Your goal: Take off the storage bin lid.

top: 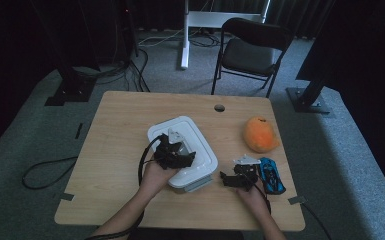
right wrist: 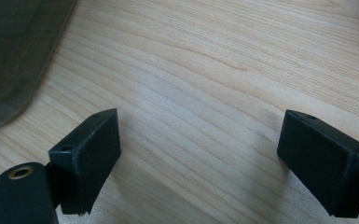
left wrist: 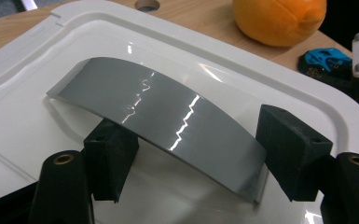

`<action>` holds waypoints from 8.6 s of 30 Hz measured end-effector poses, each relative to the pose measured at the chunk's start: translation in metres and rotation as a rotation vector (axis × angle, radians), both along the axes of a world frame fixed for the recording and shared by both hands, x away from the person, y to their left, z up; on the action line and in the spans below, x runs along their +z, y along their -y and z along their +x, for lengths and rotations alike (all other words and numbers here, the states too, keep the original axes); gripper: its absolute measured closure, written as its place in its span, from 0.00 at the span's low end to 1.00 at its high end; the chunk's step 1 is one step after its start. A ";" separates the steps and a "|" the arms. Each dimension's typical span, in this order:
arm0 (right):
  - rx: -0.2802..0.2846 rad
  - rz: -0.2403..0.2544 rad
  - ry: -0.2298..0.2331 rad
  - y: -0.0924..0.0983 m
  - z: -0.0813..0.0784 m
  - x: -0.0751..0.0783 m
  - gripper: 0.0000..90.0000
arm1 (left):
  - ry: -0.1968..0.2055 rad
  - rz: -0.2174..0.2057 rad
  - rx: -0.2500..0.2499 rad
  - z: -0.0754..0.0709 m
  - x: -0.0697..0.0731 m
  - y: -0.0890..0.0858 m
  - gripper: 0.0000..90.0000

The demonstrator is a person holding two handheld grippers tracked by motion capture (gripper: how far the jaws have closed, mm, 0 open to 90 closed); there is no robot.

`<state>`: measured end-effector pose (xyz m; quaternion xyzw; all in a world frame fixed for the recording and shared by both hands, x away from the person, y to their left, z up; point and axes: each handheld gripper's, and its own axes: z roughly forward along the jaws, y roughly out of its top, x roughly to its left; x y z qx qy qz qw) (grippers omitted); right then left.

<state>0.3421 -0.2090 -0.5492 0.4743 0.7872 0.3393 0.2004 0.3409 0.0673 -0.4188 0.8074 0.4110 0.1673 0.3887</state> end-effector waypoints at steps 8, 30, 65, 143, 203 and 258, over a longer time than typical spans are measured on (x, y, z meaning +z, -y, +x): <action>0.000 0.000 0.000 0.000 0.000 0.000 0.14 | 0.020 -0.020 -0.015 -0.004 -0.002 -0.002 0.42; 0.000 0.000 0.000 0.000 0.000 0.000 0.14 | 0.001 -0.082 -0.056 -0.005 -0.003 -0.008 0.52; 0.000 0.000 0.000 0.000 0.000 0.000 0.14 | 0.052 -0.135 -0.090 -0.021 0.033 -0.035 0.58; -0.005 -0.001 -0.001 0.000 0.000 0.000 0.14 | 0.060 -0.153 0.017 -0.056 -0.002 -0.187 0.61; -0.006 -0.001 0.000 0.000 0.000 0.000 0.14 | -0.122 -0.130 -0.067 0.000 -0.114 -0.189 0.54; 0.019 -0.030 -0.044 -0.001 0.000 0.005 0.12 | -0.136 0.024 0.387 -0.038 -0.121 -0.263 0.00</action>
